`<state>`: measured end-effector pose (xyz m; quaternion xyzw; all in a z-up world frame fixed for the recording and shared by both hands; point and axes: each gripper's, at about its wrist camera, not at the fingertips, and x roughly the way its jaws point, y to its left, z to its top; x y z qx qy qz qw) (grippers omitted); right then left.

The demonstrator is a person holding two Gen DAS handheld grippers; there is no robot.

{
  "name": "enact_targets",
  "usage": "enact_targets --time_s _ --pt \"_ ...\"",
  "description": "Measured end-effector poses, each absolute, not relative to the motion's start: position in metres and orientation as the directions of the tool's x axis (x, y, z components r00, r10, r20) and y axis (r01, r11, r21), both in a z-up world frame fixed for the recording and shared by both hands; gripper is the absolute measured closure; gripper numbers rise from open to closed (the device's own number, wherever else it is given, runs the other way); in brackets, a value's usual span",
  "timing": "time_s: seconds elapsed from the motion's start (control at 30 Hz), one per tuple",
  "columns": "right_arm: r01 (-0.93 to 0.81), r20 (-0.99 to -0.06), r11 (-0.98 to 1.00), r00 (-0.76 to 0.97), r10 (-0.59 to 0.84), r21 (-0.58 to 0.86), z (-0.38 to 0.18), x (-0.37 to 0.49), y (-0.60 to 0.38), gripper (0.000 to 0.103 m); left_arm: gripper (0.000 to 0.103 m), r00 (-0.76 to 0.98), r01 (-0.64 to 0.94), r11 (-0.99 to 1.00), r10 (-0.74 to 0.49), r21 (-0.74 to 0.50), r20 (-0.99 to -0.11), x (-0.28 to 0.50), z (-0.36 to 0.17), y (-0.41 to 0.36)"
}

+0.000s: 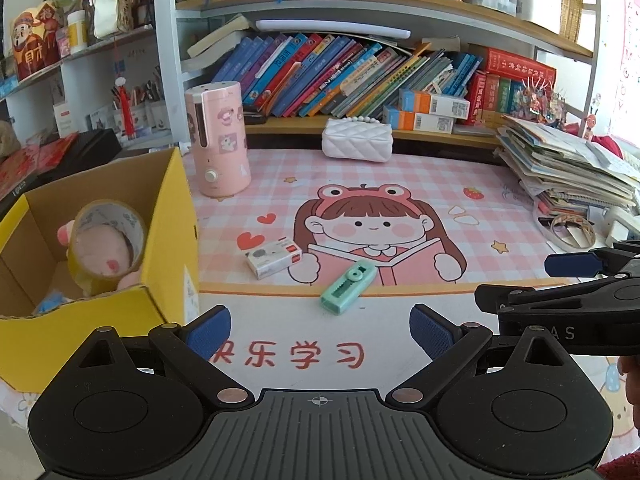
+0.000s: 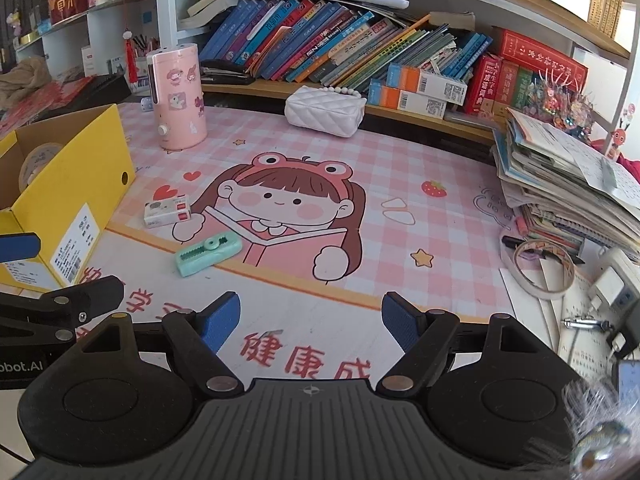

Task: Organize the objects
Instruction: 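Move both grippers toward the mint-green toy and small white box on the mat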

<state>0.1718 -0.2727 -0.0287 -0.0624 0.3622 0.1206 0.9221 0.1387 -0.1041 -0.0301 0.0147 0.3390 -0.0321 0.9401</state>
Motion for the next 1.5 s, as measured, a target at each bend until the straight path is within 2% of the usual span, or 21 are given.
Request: enact_targets --time_s 0.67,0.93,1.13,1.23,1.33,1.5 --pt "-0.3 -0.669 0.954 0.704 0.239 0.024 -0.032 0.198 -0.287 0.028 0.005 0.754 0.039 0.999 -0.031 -0.002 -0.656 0.154 -0.038 -0.118" --pt "-0.299 -0.663 0.954 0.707 0.248 0.038 -0.033 0.205 -0.287 0.025 0.005 0.762 0.008 0.999 -0.028 -0.034 -0.647 0.164 -0.04 -0.115" --pt "-0.288 -0.655 0.957 0.718 0.233 0.026 -0.032 0.216 -0.287 0.025 0.008 0.737 -0.005 1.0 0.021 0.026 -0.676 0.181 -0.048 -0.117" --pt "-0.295 -0.663 0.955 0.709 0.24 0.03 -0.032 0.225 -0.285 0.031 0.023 0.724 0.003 1.0 0.01 0.018 -0.69 0.192 -0.052 -0.118" --pt "-0.292 -0.652 0.956 0.721 0.234 0.021 -0.03 0.231 -0.283 0.035 0.025 0.717 0.008 1.0 0.001 0.01 -0.697 0.204 -0.059 -0.122" --pt "-0.295 -0.633 0.955 0.737 0.238 0.016 -0.027 0.238 -0.282 0.035 0.038 0.688 0.042 0.999 -0.026 0.005 -0.726 0.225 -0.078 -0.13"
